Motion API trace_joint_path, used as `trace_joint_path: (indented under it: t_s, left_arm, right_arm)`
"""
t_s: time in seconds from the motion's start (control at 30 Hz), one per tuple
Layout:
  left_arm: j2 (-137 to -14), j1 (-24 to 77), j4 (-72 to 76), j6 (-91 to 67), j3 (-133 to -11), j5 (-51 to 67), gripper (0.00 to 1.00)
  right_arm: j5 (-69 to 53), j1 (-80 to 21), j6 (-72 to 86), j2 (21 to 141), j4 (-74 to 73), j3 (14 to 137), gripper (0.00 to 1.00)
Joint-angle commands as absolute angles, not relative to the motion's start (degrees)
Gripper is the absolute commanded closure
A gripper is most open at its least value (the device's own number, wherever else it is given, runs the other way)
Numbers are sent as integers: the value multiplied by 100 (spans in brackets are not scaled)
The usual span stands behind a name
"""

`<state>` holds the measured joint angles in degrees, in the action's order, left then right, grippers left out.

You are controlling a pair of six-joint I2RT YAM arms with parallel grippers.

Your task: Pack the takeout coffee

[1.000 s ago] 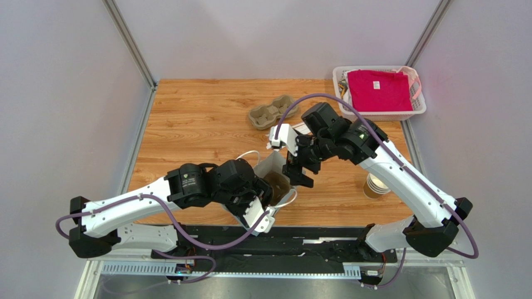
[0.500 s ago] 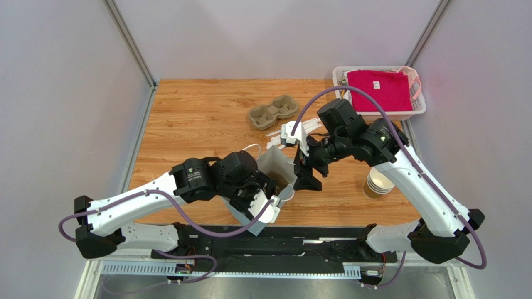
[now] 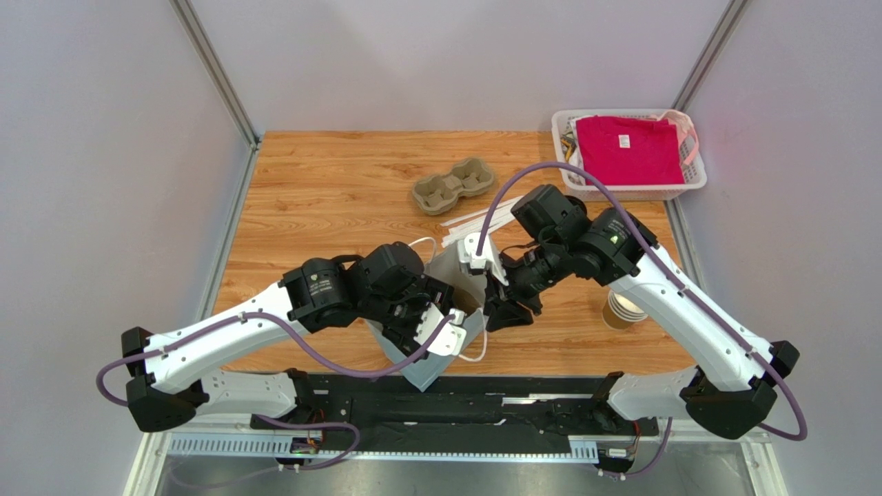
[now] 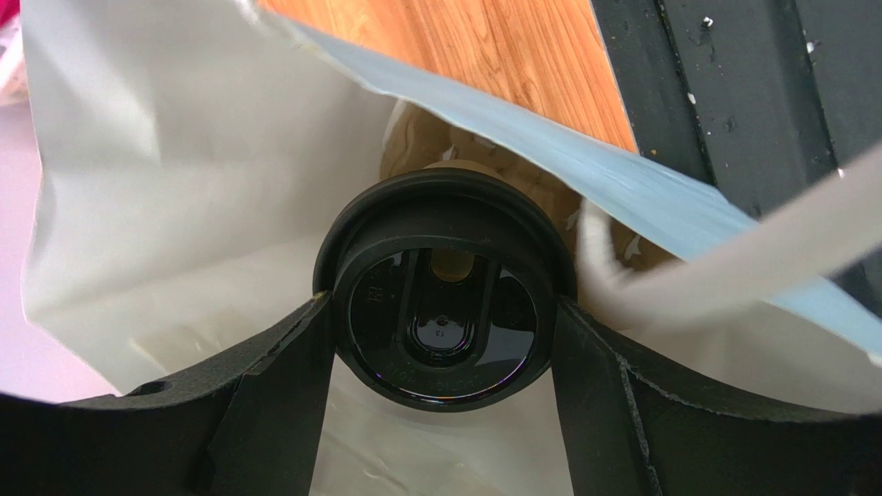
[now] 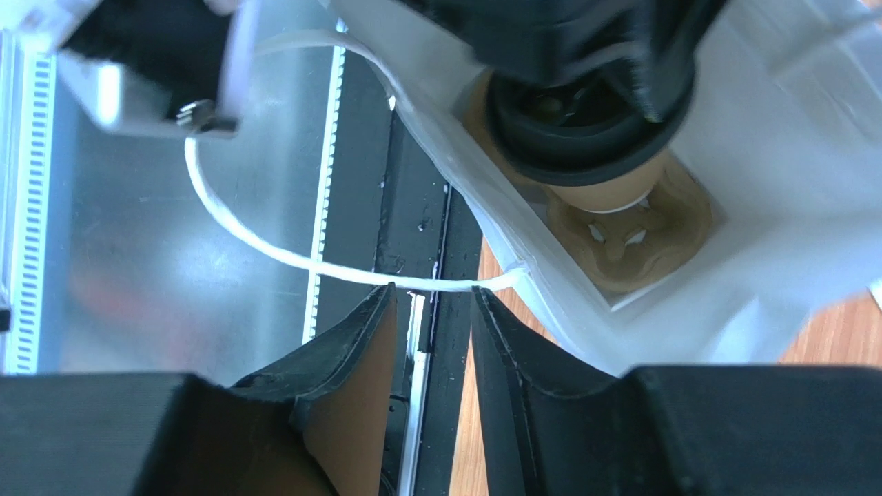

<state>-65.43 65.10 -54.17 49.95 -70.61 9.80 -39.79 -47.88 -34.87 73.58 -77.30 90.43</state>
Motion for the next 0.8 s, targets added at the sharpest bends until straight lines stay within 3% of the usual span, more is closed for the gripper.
trace_joint_path:
  t_s: [0.0,0.47,0.57,0.77]
  left_arm:
    - [-6513,6451,-5300,4702,-7207,1143,100]
    - [-6689,5994,-5195,3911,-7225,1555,100]
    - [-6645,5994,-5124,4008,-7154,1591,100]
    - [-6697,5994,-5080,4140,-7172,1582,100]
  right_arm:
    - [-4131,-4992,-3946,7110,-7840,8807,62]
    - [-3587,-5054,-3631,6900,-7444,8375,75]
    - [-3463,-4870,-3481,6900,-7706,8970,71]
    - [-3375,-4808,-2980,6671,-7797,9597,55]
